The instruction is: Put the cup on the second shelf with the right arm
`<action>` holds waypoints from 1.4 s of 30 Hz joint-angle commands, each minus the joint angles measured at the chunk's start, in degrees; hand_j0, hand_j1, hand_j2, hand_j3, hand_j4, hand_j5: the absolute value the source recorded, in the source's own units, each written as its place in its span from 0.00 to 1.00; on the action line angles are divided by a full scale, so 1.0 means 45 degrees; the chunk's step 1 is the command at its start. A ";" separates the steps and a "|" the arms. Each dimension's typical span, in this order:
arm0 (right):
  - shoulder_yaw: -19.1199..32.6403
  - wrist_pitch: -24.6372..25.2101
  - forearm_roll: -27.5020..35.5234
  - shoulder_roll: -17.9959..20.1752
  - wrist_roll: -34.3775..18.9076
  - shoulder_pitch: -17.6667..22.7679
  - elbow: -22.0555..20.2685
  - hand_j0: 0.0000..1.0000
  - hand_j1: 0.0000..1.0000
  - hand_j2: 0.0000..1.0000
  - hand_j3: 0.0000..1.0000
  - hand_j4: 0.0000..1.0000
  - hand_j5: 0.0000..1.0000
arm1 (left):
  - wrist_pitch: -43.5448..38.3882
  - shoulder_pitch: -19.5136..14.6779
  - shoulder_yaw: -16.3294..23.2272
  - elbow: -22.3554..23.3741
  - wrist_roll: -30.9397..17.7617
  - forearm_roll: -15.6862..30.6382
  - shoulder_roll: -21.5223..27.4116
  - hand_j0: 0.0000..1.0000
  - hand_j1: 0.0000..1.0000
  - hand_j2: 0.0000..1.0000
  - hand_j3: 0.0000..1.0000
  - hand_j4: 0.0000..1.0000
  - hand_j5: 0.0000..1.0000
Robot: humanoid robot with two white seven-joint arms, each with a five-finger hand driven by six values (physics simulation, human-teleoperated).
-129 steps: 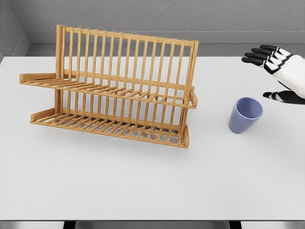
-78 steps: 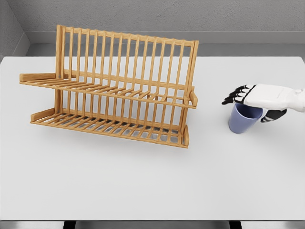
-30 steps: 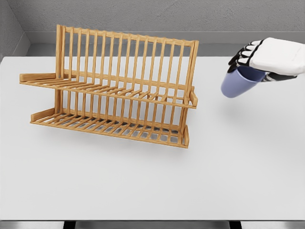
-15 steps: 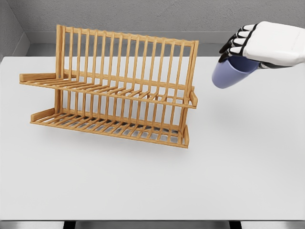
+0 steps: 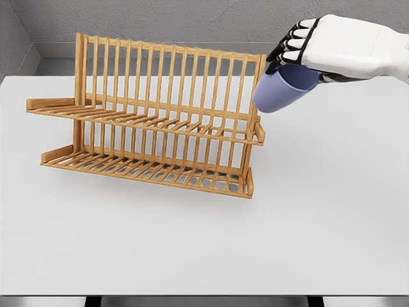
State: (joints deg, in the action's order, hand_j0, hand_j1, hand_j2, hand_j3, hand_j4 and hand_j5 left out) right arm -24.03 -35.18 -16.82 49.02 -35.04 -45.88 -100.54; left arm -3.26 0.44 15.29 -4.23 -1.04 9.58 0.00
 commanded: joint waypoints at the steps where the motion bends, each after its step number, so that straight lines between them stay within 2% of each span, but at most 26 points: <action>1: -0.0090 0.0040 0.0163 -0.0210 0.0009 0.0000 -0.0001 0.69 0.69 0.69 0.69 0.69 0.69 | 0.0002 0.0000 0.0001 0.0002 -0.0002 -0.0001 0.0001 1.00 1.00 1.00 1.00 1.00 1.00; 6: -0.0480 0.0040 0.0183 -0.0561 0.0009 -0.0019 -0.0001 0.69 0.69 0.69 0.69 0.69 0.69 | 0.0002 0.0000 0.0001 0.0002 -0.0002 -0.0001 0.0001 1.00 1.00 1.00 1.00 1.00 1.00; 25: -0.1848 0.0040 -0.0032 -0.0835 0.0009 0.0000 -0.0001 0.69 0.69 0.69 0.69 0.69 0.69 | 0.0002 -0.0019 0.0001 0.0002 -0.0002 -0.0001 0.0001 1.00 1.00 1.00 1.00 1.00 1.00; 42: -0.1731 0.0040 0.0944 -0.0639 0.0009 0.0039 -0.0001 0.70 0.70 0.70 0.70 0.70 0.70 | 0.0002 0.0000 0.0001 0.0002 -0.0002 -0.0001 0.0001 1.00 1.00 1.00 1.00 1.00 1.00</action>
State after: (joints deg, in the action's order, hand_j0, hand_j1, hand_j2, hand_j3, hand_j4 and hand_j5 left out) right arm -31.67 -35.16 -14.95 46.21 -34.30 -45.70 -100.43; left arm -3.26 0.44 15.28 -4.24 -1.04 9.58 0.00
